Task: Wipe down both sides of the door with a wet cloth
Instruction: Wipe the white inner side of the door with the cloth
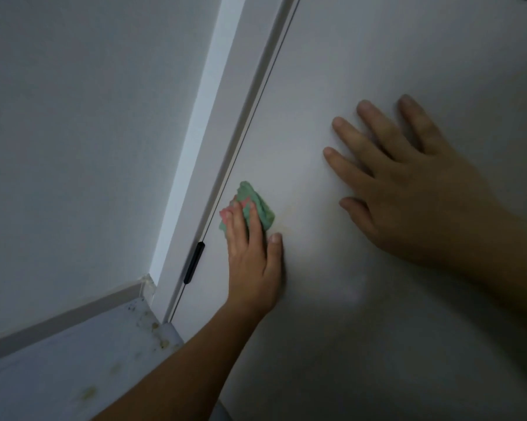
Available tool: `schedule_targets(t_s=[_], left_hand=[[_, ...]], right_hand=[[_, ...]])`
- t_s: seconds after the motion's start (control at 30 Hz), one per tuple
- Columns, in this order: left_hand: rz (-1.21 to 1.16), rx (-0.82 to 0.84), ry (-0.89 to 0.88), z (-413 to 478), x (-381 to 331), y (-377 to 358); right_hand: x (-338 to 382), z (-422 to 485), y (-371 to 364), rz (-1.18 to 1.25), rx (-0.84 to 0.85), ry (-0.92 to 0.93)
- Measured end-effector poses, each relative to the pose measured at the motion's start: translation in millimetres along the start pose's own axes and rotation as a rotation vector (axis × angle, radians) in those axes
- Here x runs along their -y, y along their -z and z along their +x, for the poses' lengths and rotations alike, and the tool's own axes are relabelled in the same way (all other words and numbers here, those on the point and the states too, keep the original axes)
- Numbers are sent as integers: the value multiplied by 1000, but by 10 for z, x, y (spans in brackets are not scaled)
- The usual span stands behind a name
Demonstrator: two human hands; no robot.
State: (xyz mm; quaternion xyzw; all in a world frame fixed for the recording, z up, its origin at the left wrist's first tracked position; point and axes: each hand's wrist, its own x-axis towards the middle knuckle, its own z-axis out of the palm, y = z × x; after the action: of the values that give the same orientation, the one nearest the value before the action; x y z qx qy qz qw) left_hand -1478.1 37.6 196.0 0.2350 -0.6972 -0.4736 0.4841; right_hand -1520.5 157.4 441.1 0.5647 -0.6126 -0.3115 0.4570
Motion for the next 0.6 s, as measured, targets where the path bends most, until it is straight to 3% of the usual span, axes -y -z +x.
schedule_targets(t_s=[0.1, 0.23, 0.3, 0.37, 0.47, 0.5, 0.6], left_hand=[[55, -5, -69, -94, -102, -98], [211, 111, -418, -757, -132, -319], [253, 160, -482, -937, -118, -315], [213, 112, -349, -638, -135, -235], [38, -50, 61, 121, -189, -20], [-20, -68, 119, 218, -188, 1], [-28, 31, 23, -329, -195, -154]], right_hand=[[-4, -6, -40, -52, -20, 8], [14, -4, -99, -88, -29, 30], [22, -1, -106, -68, -45, 27], [32, 4, -93, -56, -44, 11], [67, 15, -97, -72, -12, 8], [73, 7, -102, -79, -3, 8], [140, -12, -116, -42, -38, -24]])
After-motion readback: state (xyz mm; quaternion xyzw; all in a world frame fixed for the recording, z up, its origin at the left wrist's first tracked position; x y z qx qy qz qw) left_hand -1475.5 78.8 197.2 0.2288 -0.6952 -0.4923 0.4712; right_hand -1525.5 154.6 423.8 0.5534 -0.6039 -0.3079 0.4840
